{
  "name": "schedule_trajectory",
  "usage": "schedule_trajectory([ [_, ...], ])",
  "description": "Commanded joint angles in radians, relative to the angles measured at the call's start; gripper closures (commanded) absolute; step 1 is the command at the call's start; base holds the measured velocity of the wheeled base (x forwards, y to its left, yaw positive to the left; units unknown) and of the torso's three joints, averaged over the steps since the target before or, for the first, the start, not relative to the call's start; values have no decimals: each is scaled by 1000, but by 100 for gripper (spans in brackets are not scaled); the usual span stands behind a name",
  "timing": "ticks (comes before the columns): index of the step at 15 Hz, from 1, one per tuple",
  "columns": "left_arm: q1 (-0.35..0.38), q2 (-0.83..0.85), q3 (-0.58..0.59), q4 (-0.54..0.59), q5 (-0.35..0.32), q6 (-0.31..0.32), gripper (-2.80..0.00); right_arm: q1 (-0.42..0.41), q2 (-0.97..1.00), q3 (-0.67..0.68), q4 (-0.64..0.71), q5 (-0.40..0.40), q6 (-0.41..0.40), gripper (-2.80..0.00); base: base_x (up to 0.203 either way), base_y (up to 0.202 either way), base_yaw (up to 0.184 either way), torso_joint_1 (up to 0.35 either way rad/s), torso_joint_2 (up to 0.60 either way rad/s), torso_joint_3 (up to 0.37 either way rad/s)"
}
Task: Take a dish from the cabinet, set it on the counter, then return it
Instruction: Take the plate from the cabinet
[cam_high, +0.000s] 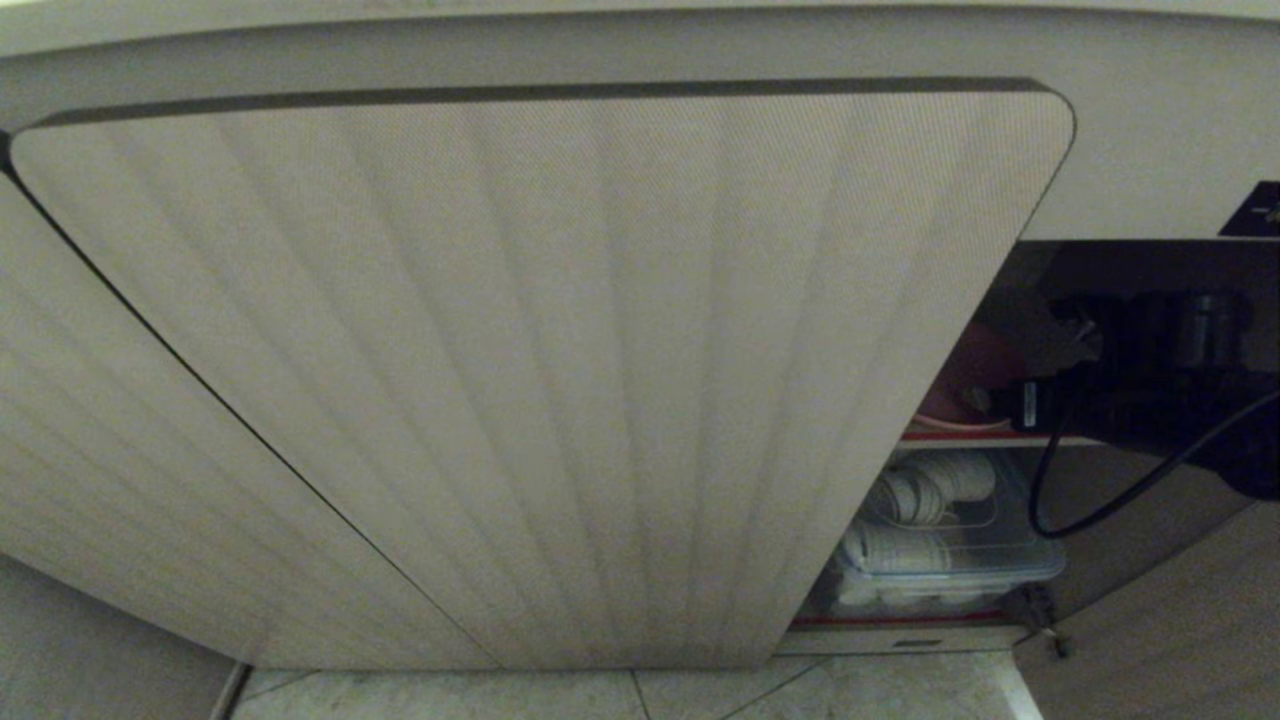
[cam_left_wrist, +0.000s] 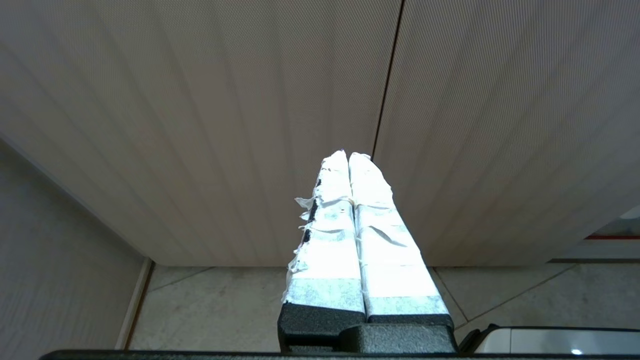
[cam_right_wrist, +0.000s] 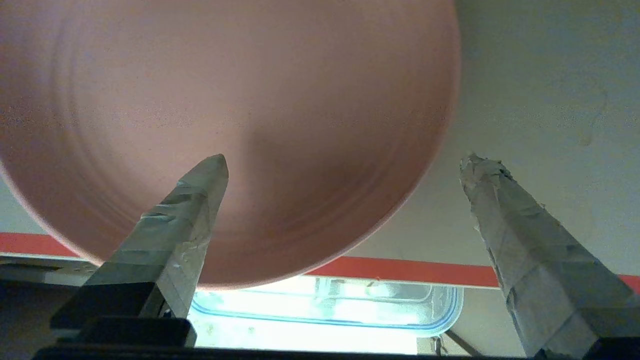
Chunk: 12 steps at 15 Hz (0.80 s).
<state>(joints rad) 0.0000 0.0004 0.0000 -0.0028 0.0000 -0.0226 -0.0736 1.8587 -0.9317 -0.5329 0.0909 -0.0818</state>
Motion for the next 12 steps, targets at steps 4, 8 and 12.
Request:
schedule_trajectory([
  [4, 0, 0, 0, 0, 0, 0, 0, 0, 16, -43, 12, 1, 5, -280, 0, 0, 0, 0, 0, 0],
  [8, 0, 0, 0, 0, 0, 0, 0, 0, 17, -59, 46, 1, 7, -280, 0, 0, 0, 0, 0, 0],
  [12, 0, 0, 0, 0, 0, 0, 0, -1, 20, -77, 77, 1, 7, -280, 0, 0, 0, 0, 0, 0],
])
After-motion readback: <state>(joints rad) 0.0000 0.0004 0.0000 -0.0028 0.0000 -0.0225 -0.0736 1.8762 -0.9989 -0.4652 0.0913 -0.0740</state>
